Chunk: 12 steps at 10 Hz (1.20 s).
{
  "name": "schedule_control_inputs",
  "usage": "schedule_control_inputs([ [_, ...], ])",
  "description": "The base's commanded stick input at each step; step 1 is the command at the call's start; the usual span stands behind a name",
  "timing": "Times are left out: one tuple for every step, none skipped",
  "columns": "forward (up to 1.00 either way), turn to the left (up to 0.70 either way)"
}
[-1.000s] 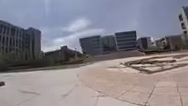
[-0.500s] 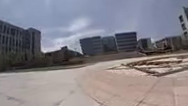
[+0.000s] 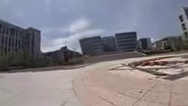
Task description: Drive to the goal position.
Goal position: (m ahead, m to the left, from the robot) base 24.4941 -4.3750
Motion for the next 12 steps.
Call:
schedule_control_inputs([
  [1.00,0.00],
  [1.00,0.00],
  [1.00,0.00],
  [1.00,0.00],
  [1.00,0.00],
  [1.00,0.00],
  [1.00,0.00],
  [1.00,0.00],
  [1.00,0.00],
  [1.00,0.00],
  [1.00,0.00],
  [1.00,0.00],
])
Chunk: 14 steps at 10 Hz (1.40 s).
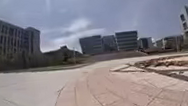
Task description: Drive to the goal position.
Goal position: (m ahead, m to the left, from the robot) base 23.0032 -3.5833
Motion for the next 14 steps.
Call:
schedule_control_inputs([
  [1.00,-0.04],
  [1.00,-0.23],
  [1.00,-0.30],
  [1.00,-0.19],
  [1.00,0.00],
  [1.00,0.00],
  [1.00,0.00],
  [1.00,0.00],
  [1.00,0.00],
  [1.00,0.00],
  [1.00,0.00],
  [1.00,0.00],
  [1.00,0.00],
  [1.00,0.00],
])
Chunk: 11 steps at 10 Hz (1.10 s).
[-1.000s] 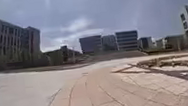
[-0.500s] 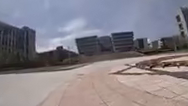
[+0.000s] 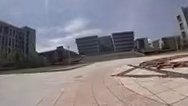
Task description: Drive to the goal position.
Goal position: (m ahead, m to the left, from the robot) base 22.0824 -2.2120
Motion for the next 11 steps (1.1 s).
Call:
schedule_control_inputs([
  [1.00,0.00],
  [1.00,0.00],
  [1.00,0.00],
  [1.00,0.00],
  [1.00,0.00],
  [1.00,0.00],
  [1.00,0.00],
  [1.00,0.00],
  [1.00,0.00],
  [1.00,0.00],
  [1.00,0.00],
])
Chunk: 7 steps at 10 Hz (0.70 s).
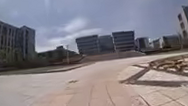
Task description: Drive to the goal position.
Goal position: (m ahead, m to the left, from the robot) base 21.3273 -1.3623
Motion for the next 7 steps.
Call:
schedule_control_inputs([
  [1.00,0.00],
  [1.00,0.00],
  [1.00,0.00],
  [1.00,0.00],
  [1.00,0.00],
  [1.00,0.00],
  [1.00,0.00],
])
